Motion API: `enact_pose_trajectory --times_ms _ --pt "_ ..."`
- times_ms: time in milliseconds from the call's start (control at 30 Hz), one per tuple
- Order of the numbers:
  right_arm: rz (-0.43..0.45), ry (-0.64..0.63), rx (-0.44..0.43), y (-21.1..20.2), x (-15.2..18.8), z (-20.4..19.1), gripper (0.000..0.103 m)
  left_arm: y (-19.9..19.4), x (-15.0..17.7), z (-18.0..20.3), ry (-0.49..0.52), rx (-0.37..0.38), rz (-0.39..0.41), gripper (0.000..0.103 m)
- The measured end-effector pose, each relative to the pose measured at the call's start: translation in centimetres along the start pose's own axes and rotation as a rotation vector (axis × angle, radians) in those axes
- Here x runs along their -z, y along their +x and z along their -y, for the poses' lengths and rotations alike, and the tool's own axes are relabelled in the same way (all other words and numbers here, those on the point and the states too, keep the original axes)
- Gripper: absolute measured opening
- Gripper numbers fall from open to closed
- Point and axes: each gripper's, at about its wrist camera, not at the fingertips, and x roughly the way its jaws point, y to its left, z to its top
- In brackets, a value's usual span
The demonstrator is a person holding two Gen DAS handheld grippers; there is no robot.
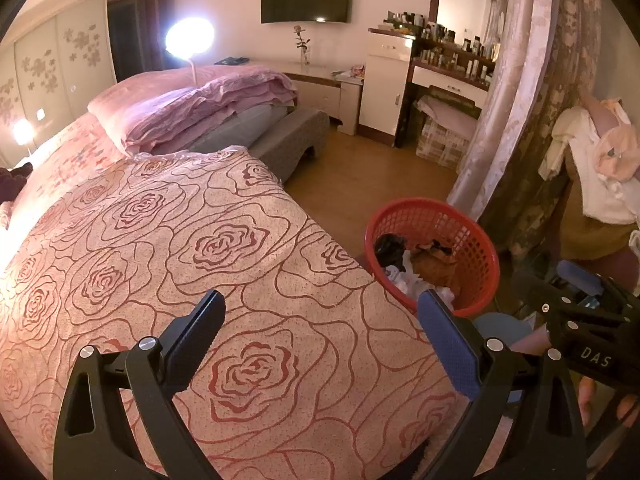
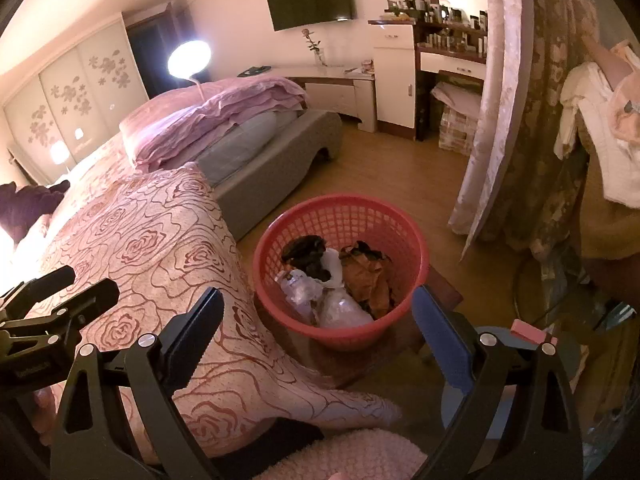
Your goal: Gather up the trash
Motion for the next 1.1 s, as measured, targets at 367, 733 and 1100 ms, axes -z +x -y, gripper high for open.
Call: enact_pose_trajectory --times_ms 367,733,1100 --pt "0.000 0.004 0.003 0.0 0.0 0.1 0.092 0.2 0.1 0.0 0.003 0.016 0.005 0.093" --pt "-0.005 -0.002 0.010 0.3 0.9 0.0 0.092 -0.8 0.7 -0.9 -0.019 0.043 0.051 0.093" --pt "-0.038 -0.268 -0.162 1.1 4.4 -9.9 0.092 -3.5 3.2 -8.9 -0.176 -0.151 0.045 0.093"
